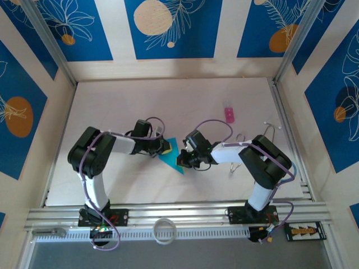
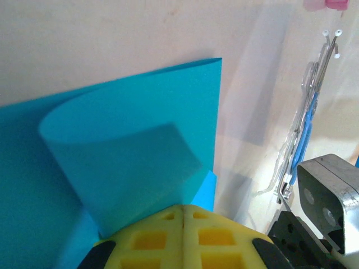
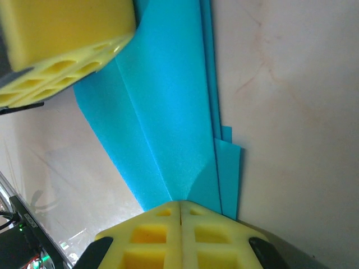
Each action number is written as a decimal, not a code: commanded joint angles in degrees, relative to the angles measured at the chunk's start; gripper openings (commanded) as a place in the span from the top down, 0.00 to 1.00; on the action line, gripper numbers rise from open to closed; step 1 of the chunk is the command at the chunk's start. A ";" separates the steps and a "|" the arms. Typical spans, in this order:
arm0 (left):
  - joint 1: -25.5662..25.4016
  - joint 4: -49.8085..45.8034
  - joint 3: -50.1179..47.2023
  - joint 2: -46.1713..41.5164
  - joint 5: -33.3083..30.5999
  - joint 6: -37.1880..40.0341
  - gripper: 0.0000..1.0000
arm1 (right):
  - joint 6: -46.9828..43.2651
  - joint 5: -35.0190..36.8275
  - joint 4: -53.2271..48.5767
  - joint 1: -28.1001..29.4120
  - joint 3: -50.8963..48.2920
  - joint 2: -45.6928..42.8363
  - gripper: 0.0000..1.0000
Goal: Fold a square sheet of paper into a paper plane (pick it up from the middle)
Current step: Fourth fold the wing at the center of the table.
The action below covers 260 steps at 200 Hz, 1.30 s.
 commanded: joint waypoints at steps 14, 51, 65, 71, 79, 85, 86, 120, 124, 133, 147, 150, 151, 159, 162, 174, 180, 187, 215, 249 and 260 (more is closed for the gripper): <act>5.52 -4.20 2.77 3.21 -8.13 4.36 0.96 | -1.44 1.54 -11.95 0.10 -2.85 2.50 1.00; 8.01 -8.98 6.53 4.12 -9.17 6.34 0.96 | -1.35 1.51 -11.65 -0.09 -3.01 2.14 1.00; 8.49 -10.91 8.06 4.49 -9.70 6.93 0.96 | -1.39 1.28 -11.33 -0.16 -3.12 1.90 1.00; 8.65 -11.97 8.74 4.64 -9.95 7.14 0.96 | -1.42 1.26 -11.33 -0.16 -3.10 1.85 1.00; 8.78 -12.77 9.39 4.76 -10.18 7.39 0.96 | -1.61 1.14 -11.35 -0.16 -3.08 1.81 1.00; 8.86 -13.03 9.70 4.61 -10.29 7.42 0.96 | -1.68 1.01 -11.26 -0.16 -3.12 1.78 1.00; 8.87 -13.05 9.76 4.59 -10.32 7.47 0.96 | -1.69 0.99 -11.21 -0.16 -3.12 1.76 1.00; 8.87 -14.24 11.07 1.63 -10.23 7.94 0.94 | -2.25 0.55 -11.17 -0.16 -2.63 1.62 1.00; 8.87 -14.43 11.13 1.02 -10.25 7.96 0.94 | -2.23 0.53 -11.17 -0.21 -2.53 1.62 1.00; 8.79 -14.80 11.37 -0.40 -10.12 8.03 0.93 | -2.27 0.52 -11.18 -0.19 -2.35 1.62 1.00; 8.53 -15.15 11.21 -2.83 -10.25 8.13 0.91 | -2.30 0.40 -11.24 -0.16 -2.15 1.55 1.00; 8.50 -15.25 11.18 -3.33 -10.25 8.18 0.91 | -2.26 0.43 -11.24 -0.16 -2.09 1.52 1.00; 8.46 -15.30 11.16 -3.50 -10.25 8.20 0.91 | -2.29 0.44 -11.24 -0.16 -2.08 1.50 1.00; 8.19 -15.52 11.05 -4.73 -10.15 8.22 0.90 | -2.27 0.41 -11.28 -0.16 -1.94 1.55 1.00; 8.01 -15.64 10.91 -5.19 -10.21 8.22 0.90 | -2.24 0.44 -11.31 -0.17 -1.85 1.51 1.00; 7.20 -15.43 10.03 -6.85 -10.18 7.79 0.89 | -2.23 0.52 -11.34 -0.16 -1.80 1.48 1.00; 6.60 -15.20 9.61 -7.54 -10.09 7.75 0.89 | -2.14 0.60 -11.34 -0.23 -1.72 1.40 1.00; 5.71 -14.98 9.19 -8.09 -9.88 7.65 0.89 | -2.14 0.62 -11.50 -0.27 -1.63 1.43 1.00; 1.25 -10.90 7.88 -7.21 -5.09 6.20 0.88 | -2.37 0.62 -11.54 -0.26 -1.45 1.35 1.00; -2.46 -11.37 7.06 -4.05 -4.78 7.91 0.90 | -2.54 0.09 -11.60 -0.51 -1.00 1.25 1.00; -2.33 -10.36 5.62 -3.67 -5.37 7.61 0.90 | -2.55 0.00 -11.64 -0.60 -0.88 1.00 1.00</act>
